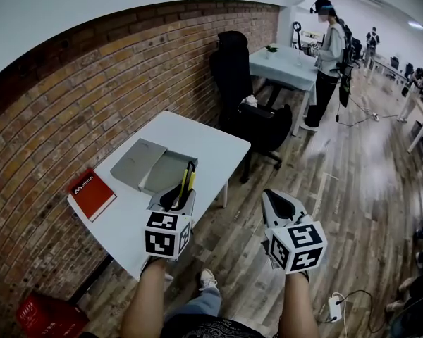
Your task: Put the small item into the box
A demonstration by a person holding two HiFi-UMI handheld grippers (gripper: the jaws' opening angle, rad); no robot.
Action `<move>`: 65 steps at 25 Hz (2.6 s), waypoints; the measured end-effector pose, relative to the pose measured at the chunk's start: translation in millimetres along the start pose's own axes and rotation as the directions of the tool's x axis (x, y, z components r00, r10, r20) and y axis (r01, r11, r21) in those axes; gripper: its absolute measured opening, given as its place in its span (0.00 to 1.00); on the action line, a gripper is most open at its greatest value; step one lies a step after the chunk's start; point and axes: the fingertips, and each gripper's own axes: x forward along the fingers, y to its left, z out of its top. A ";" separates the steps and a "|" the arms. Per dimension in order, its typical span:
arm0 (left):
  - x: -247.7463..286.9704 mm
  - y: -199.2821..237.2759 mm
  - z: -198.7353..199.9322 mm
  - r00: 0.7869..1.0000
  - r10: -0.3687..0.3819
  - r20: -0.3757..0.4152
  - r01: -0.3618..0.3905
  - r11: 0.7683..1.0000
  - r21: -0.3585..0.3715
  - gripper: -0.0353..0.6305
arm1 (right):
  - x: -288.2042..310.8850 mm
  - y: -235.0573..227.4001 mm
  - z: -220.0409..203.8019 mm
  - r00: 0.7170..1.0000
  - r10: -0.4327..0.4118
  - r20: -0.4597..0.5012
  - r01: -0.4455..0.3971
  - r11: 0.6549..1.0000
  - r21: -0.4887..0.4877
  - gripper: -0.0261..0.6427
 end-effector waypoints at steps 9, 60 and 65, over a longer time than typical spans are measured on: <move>81.3 63.3 29.6 1.000 0.028 -0.007 -0.028 0.999 -0.037 0.25 | 107.7 -23.0 27.0 0.999 0.040 -0.029 -0.041 0.999 -0.031 0.07; 133.1 277.9 24.4 0.817 0.559 -0.139 -0.575 0.779 -0.250 0.25 | 423.4 58.2 85.5 0.777 0.626 -0.068 -0.629 0.767 -0.126 0.07; 116.7 274.5 11.9 0.749 0.633 -0.194 -0.662 0.704 -0.258 0.25 | 432.6 76.6 88.3 0.700 0.710 -0.079 -0.713 0.688 -0.138 0.07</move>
